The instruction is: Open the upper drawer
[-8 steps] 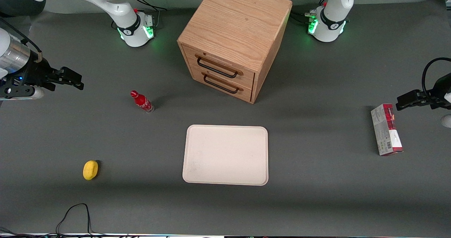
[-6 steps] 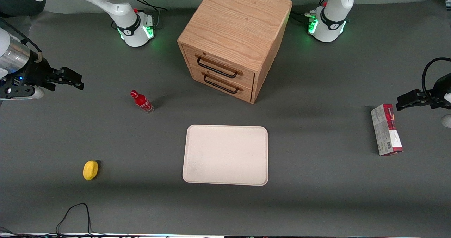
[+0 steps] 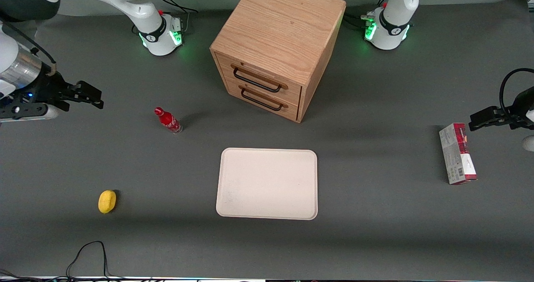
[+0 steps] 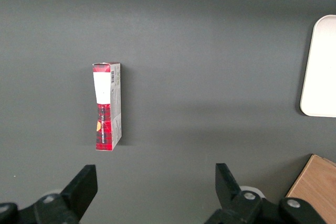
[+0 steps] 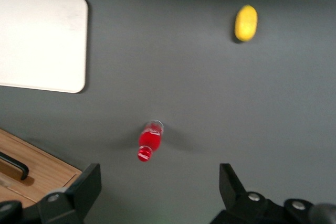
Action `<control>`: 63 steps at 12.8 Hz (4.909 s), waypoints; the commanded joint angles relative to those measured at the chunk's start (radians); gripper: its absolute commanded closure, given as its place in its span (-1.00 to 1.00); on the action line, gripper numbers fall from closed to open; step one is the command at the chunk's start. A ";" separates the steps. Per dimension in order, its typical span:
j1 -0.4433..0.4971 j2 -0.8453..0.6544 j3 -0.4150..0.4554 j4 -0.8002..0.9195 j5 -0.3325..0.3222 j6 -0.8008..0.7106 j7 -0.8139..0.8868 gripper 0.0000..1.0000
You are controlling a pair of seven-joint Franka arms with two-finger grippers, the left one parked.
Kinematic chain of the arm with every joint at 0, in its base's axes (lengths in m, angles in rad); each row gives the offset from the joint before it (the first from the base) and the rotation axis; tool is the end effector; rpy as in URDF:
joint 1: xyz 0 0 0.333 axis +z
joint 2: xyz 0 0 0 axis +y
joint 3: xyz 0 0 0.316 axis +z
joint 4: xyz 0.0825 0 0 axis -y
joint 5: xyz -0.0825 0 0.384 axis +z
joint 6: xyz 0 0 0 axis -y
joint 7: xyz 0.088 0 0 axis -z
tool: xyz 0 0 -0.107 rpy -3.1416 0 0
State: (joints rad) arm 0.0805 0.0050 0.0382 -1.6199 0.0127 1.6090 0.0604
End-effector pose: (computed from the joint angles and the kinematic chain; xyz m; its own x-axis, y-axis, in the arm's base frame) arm 0.5542 0.0674 0.6018 0.9982 0.0578 -0.0166 0.0576 -0.9983 -0.0119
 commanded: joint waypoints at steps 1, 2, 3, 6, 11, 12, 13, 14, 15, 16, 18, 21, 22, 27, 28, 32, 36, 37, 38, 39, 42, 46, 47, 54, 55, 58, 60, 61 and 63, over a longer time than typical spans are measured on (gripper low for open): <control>0.009 0.094 0.082 0.115 0.026 -0.014 -0.007 -1.00; -0.001 0.116 0.141 0.136 0.027 -0.014 -0.010 -1.00; -0.005 0.143 0.197 0.152 0.027 -0.014 -0.010 -1.00; -0.019 0.188 0.362 0.192 0.027 -0.014 -0.011 -1.00; -0.030 0.234 0.568 0.184 0.093 -0.046 -0.219 -1.00; -0.027 0.260 0.571 0.184 0.157 -0.075 -0.305 -1.00; -0.024 0.277 0.575 0.180 0.177 -0.077 -0.389 -1.00; -0.021 0.315 0.575 0.178 0.182 -0.080 -0.458 -1.00; -0.021 0.349 0.583 0.178 0.188 -0.084 -0.493 -1.00; -0.021 0.378 0.610 0.173 0.190 -0.080 -0.493 -1.00; -0.015 0.407 0.620 0.163 0.190 -0.049 -0.490 -1.00; 0.004 0.420 0.620 0.109 0.185 0.032 -0.490 -1.00; 0.013 0.420 0.620 0.091 0.182 0.061 -0.490 -1.00; 0.039 0.431 0.620 0.015 0.170 0.192 -0.484 -1.00; 0.039 0.431 0.620 0.006 0.155 0.207 -0.484 -1.00; 0.041 0.449 0.620 -0.011 0.127 0.238 -0.484 -1.00; 0.039 0.477 0.620 -0.005 0.075 0.258 -0.484 -1.00; 0.036 0.484 0.620 0.000 0.061 0.264 -0.484 -1.00; 0.036 0.490 0.620 0.003 0.047 0.269 -0.484 -1.00; 0.035 0.506 0.617 0.020 0.038 0.270 -0.485 -1.00; 0.027 0.546 0.605 0.084 0.006 0.269 -0.491 -1.00; 0.016 0.566 0.531 0.156 -0.019 0.261 -0.551 -1.00; 0.015 0.566 0.505 0.167 -0.017 0.261 -0.580 -1.00; -0.001 0.642 0.425 0.322 -0.019 0.262 -0.606 -1.00; -0.007 0.654 0.424 0.343 -0.019 0.265 -0.606 -1.00; -0.010 0.676 0.396 0.385 -0.017 0.267 -0.602 -1.00; -0.008 0.655 0.396 0.388 -0.023 0.261 -0.591 -1.00; -0.008 0.621 0.396 0.390 -0.054 0.255 -0.591 -1.00; -0.008 0.554 0.397 0.396 -0.135 0.223 -0.588 -1.00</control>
State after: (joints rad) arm 0.0671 0.6311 0.4392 -1.2363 -0.0635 1.8782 -0.5311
